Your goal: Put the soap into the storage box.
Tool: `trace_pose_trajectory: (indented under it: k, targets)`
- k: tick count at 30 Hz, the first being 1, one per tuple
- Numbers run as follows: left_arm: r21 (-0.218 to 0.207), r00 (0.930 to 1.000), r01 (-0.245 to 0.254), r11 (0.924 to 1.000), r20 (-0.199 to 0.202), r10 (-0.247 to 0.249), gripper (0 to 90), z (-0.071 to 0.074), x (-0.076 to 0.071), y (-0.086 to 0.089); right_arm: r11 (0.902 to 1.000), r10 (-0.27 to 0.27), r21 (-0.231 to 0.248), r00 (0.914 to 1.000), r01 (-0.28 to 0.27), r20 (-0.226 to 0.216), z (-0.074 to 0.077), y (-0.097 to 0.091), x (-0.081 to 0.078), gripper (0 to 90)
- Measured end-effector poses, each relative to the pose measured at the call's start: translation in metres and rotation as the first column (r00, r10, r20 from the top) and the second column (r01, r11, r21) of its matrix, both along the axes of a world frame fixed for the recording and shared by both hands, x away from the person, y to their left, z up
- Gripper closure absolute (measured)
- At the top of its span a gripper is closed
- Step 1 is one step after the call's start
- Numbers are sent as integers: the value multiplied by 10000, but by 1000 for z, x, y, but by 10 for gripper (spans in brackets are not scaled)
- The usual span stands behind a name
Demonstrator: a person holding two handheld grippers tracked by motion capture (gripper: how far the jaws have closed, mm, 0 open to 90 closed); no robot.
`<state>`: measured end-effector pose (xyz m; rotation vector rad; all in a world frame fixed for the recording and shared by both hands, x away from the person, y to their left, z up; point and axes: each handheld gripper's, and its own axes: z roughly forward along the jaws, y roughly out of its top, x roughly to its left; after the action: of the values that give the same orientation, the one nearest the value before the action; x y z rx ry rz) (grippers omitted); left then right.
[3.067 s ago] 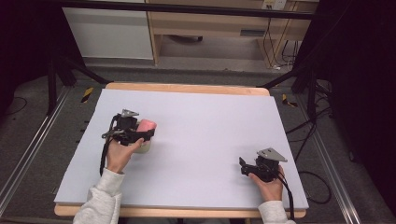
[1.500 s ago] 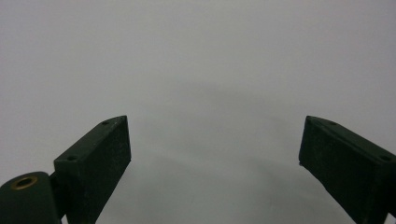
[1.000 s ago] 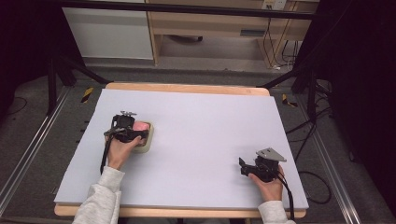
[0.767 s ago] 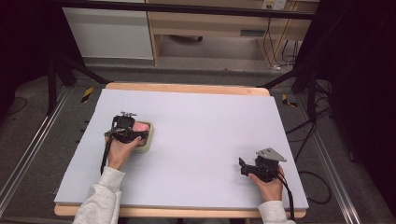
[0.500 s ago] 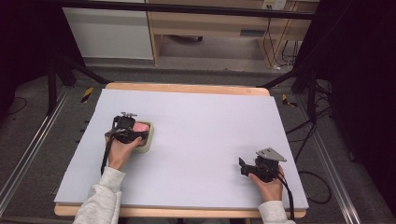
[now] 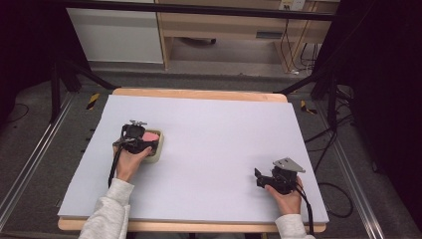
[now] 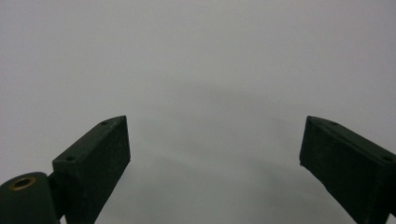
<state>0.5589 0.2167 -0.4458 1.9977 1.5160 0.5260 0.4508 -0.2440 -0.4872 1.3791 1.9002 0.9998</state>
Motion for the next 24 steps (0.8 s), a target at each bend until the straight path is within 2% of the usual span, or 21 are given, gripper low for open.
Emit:
trace_pose_trajectory:
  k: [5, 12, 14, 18, 21, 22, 24]
  targets:
    - [-238, 9993, 83, 9997, 353, -75, 344, 7, -3, 2, 10000, -8, -4, 10000, 8, 8, 0, 0, 0, 89]
    - [-492, 9955, 353, 9982, 894, -308, 279, 21, -15, 3, 10000, -46, -24, 10000, 46, 9, 0, 0, 0, 89]
    - [-545, 9948, 461, 9974, 935, -409, 272, 23, -17, 4, 10000, -50, -22, 10000, 50, 10, 0, 0, 0, 89]
    - [-661, 9911, 800, 9946, 1115, -723, 265, 27, -25, 3, 10000, -68, -20, 10000, 68, -1, 0, 0, 0, 89]
    - [-733, 9865, 1018, 9921, 1358, -911, 264, 29, -33, 2, 10000, -80, -28, 10000, 80, -6, 0, 0, 0, 88]
    - [-784, 9831, 1116, 9907, 1545, -985, 269, 31, -38, 2, 10000, -86, -31, 10000, 86, -2, 0, 0, 0, 88]
    - [-832, 9813, 1136, 9900, 1650, -987, 281, 31, -40, 3, 10000, -86, -32, 10000, 86, -6, 0, 0, 0, 88]
